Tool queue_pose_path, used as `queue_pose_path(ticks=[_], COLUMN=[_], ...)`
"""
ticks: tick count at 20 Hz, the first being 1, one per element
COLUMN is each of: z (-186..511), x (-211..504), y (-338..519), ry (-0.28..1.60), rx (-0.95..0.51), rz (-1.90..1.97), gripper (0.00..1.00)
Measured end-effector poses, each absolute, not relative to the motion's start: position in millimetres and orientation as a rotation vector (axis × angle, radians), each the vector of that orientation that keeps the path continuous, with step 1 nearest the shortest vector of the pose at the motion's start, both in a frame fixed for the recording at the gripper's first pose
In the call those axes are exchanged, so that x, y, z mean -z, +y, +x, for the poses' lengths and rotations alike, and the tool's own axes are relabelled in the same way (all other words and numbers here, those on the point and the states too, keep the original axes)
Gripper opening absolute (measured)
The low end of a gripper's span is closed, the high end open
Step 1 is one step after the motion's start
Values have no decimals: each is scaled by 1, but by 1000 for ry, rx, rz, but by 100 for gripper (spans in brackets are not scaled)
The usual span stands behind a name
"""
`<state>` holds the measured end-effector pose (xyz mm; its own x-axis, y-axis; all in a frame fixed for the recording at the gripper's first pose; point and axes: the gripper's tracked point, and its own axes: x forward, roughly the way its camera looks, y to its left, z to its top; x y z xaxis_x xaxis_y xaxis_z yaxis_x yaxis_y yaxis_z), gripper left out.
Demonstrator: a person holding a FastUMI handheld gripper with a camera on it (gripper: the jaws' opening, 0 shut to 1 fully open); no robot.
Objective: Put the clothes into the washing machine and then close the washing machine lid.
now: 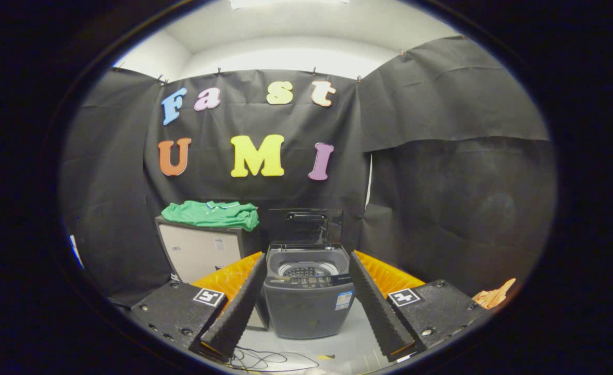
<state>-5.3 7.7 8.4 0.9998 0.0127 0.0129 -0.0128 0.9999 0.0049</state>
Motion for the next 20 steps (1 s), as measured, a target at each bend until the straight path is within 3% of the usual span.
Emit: queue_pose_path(ticks=[12, 20], z=[5, 53], x=[-19, -73], y=[15, 42], ry=[-11, -10], rx=[-13, 2], rz=[2, 12], gripper=[99, 99])
